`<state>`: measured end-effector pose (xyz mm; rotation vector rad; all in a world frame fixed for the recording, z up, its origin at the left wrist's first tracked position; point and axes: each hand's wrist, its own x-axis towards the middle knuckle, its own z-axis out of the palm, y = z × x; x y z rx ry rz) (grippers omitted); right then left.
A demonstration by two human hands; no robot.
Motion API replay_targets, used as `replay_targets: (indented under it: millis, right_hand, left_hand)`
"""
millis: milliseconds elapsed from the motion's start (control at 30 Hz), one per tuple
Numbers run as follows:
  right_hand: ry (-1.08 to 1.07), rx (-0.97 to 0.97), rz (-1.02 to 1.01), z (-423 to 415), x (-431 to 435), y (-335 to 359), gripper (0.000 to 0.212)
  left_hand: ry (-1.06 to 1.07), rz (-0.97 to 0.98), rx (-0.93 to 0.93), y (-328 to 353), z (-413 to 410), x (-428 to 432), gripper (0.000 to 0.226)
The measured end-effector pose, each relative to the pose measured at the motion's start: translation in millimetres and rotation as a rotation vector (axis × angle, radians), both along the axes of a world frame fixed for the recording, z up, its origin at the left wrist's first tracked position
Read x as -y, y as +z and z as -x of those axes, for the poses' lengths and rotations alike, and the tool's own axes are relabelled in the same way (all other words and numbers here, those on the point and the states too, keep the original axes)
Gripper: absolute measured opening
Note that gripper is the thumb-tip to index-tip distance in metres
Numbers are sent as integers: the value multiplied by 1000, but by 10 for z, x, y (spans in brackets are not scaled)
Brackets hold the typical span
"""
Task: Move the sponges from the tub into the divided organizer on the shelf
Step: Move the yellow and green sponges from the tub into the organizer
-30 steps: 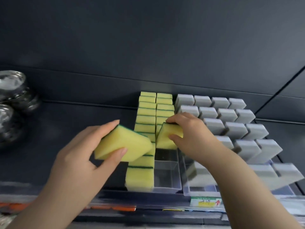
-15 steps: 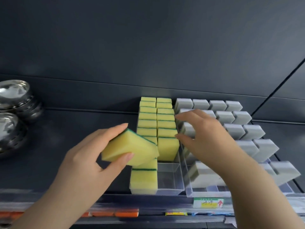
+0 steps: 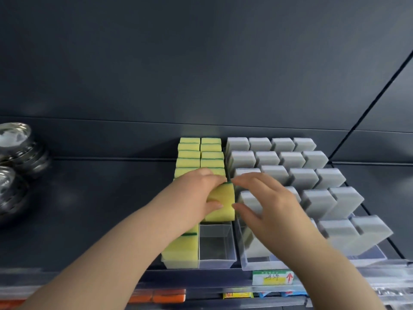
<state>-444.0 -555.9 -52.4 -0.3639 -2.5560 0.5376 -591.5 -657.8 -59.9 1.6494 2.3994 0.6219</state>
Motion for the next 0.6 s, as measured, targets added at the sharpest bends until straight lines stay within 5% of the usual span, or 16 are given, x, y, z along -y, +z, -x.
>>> replay_targets:
  millis: [200, 600]
  right_hand:
    - [54, 97, -77, 149, -41, -115, 30]
    - [53, 202, -221, 199, -48, -154, 21]
  left_hand:
    - [15, 77, -37, -98, 23, -62, 57]
    - [29, -95, -30, -219, 1, 153, 37]
